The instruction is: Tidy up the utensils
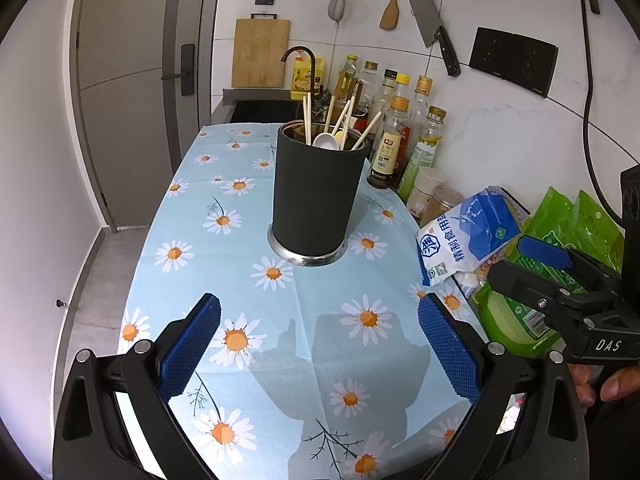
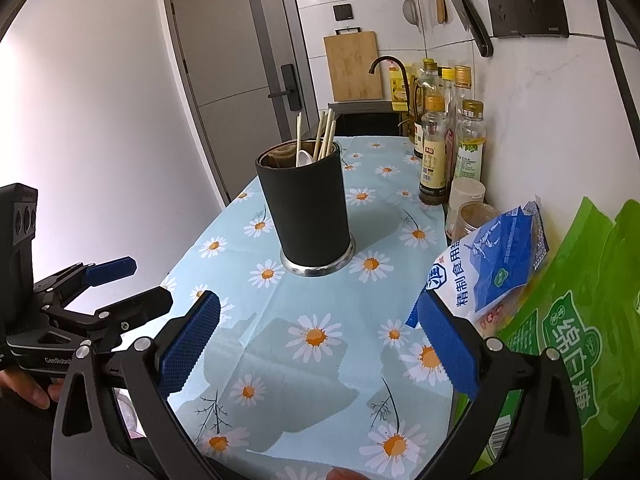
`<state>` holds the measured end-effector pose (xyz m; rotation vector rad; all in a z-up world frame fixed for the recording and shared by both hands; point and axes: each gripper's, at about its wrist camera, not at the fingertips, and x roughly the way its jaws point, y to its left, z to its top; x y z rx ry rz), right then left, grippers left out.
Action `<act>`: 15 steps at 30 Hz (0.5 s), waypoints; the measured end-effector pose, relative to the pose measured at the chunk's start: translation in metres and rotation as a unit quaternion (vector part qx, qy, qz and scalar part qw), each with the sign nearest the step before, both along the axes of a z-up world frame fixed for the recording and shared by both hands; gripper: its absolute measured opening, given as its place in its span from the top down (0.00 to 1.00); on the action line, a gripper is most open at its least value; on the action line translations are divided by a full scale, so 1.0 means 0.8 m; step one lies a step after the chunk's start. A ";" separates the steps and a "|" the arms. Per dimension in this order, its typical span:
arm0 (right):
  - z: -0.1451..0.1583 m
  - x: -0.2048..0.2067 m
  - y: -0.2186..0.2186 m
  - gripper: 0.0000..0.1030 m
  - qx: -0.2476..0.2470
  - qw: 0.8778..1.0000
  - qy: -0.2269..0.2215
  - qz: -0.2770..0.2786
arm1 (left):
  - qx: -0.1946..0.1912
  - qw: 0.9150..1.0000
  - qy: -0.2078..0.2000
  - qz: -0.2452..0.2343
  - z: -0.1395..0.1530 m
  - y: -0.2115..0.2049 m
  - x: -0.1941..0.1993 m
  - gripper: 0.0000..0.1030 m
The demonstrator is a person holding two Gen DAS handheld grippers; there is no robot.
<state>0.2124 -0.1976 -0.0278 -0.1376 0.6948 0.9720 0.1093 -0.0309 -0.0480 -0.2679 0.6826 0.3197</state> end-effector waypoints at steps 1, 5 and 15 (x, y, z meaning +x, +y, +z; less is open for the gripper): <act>0.000 0.000 0.000 0.05 0.000 1.000 0.000 0.000 | 0.000 1.000 0.000 0.000 0.000 0.000 0.000 0.06; -0.001 0.000 0.000 0.05 0.000 1.000 0.002 0.000 | -0.001 1.000 0.000 0.001 0.000 0.000 0.001 0.06; -0.002 -0.003 0.001 0.05 -0.004 1.000 0.002 0.001 | -0.005 1.000 0.001 0.004 0.000 0.001 0.000 0.07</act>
